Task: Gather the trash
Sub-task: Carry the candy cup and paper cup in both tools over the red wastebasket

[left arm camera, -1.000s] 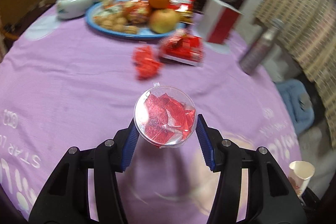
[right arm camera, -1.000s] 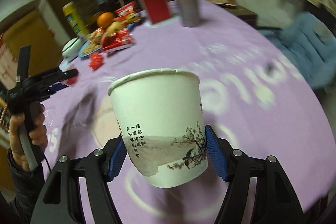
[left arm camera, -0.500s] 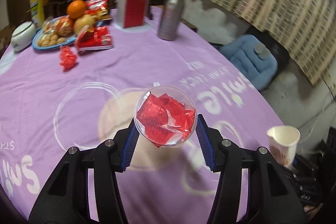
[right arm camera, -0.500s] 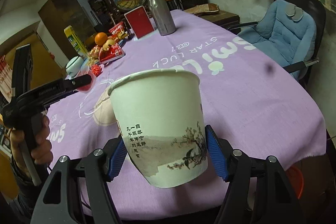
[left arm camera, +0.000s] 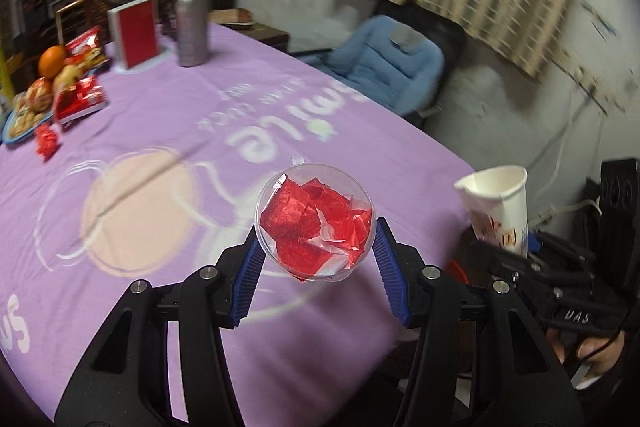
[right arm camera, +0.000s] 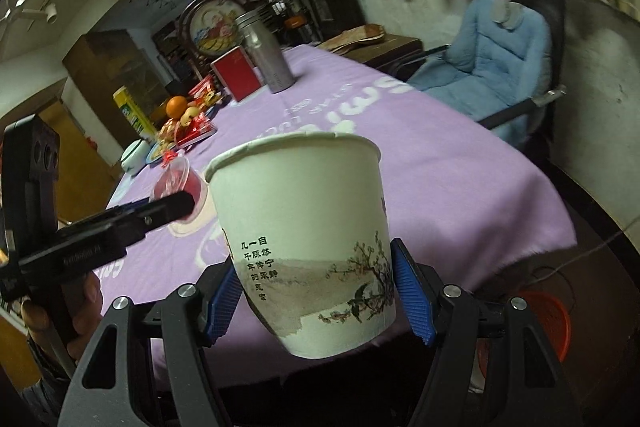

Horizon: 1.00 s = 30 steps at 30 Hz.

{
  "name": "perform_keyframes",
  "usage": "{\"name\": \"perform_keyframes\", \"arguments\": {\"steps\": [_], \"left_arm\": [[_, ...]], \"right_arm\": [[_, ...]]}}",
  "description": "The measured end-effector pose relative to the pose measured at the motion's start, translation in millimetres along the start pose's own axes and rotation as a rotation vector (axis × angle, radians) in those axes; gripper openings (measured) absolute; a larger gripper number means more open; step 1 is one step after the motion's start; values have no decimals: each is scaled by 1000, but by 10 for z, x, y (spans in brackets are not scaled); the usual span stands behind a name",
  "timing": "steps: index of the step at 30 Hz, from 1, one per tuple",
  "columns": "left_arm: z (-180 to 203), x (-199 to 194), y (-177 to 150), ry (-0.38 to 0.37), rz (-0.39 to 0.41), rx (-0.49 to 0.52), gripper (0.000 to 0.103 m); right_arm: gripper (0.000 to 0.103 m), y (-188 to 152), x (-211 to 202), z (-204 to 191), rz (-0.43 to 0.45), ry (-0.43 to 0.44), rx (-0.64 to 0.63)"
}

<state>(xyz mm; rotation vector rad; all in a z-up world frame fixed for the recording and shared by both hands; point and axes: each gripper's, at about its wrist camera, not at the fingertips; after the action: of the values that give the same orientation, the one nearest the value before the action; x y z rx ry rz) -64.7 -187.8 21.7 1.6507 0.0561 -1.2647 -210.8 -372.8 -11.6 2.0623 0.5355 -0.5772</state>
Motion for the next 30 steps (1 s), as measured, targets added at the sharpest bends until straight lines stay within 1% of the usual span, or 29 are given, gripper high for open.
{"name": "perform_keyframes", "arguments": {"steps": [3,9,12,15,19,24,28,30], "left_arm": [[242,62,-86,-35,-25,43,54],[685,137,-239,-61,-46,142,54],[932,180,-310,-104,-60,197,54],[1190,247,-382,-148,-81,255,54],[1512,386,-491,-159,-114,341,54],[1845,572,-617,-174,-154,430,54],[2068,697,-696,-185,-191,484,54],[2178,720,-739,-194,-196,512,54]], "right_arm": [[69,-115,-155,186,11,-29,30],[69,-366,-425,547,17,-89,87],[69,-534,-524,802,25,-109,150],[69,-670,-536,995,17,-123,197],[69,-870,-563,1294,20,-150,268],[69,-1128,-566,1648,3,-168,355],[69,-1318,-565,1916,-18,-187,415],[69,-1378,-547,2013,-28,-196,434]]}}
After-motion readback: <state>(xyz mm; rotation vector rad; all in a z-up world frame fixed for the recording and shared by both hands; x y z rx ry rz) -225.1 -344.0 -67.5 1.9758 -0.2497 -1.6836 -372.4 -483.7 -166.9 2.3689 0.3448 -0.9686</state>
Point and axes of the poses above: each gripper's, at about its wrist camera, not at the fingertips, and x roughly the way its jaws point, z to its right, y to its top, and after that the axes turned 8 degrees about y, right-handed
